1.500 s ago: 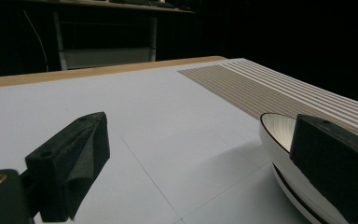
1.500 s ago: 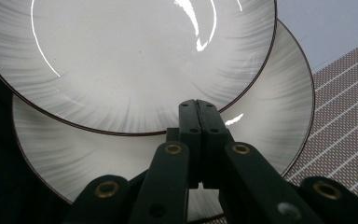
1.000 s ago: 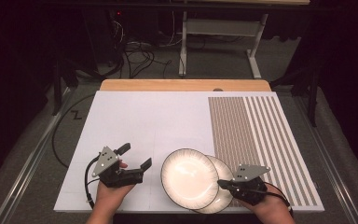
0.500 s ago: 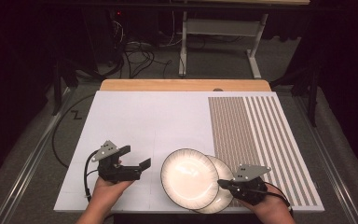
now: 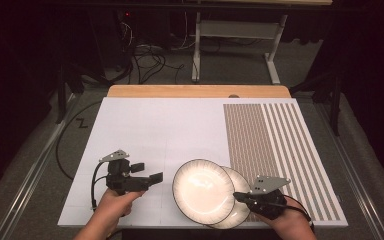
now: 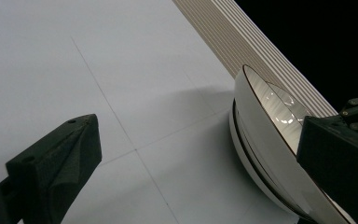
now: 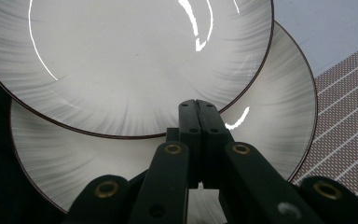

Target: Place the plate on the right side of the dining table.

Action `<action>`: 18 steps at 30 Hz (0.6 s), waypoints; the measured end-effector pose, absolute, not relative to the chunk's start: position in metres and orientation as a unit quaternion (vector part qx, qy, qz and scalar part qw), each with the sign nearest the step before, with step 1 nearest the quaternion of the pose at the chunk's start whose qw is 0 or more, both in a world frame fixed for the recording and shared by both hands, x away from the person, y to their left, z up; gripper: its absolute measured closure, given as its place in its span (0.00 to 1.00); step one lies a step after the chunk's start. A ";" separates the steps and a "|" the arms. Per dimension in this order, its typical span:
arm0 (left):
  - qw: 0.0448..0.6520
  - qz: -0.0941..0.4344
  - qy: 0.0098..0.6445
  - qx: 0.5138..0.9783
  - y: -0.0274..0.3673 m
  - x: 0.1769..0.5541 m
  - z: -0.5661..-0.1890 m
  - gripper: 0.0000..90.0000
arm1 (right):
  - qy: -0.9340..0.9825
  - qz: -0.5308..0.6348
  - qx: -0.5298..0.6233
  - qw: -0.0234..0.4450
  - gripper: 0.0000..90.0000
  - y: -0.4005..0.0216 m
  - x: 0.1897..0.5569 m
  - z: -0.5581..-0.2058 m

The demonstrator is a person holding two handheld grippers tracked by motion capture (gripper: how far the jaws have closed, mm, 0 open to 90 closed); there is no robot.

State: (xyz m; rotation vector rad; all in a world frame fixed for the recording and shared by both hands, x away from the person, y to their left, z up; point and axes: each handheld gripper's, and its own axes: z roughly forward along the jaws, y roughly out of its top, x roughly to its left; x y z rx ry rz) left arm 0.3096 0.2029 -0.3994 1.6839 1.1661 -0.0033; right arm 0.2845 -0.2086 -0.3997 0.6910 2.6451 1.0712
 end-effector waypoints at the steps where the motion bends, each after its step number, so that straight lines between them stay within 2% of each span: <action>1: 0.517 -0.009 0.489 0.702 0.203 0.310 -0.400 0.01 | 0.896 0.363 0.234 0.102 1.00 -0.209 0.284 -0.400; 18: 0.502 -0.127 0.534 0.668 0.204 0.319 -0.406 0.01 | 0.895 0.364 0.236 0.103 1.00 -0.209 0.285 -0.400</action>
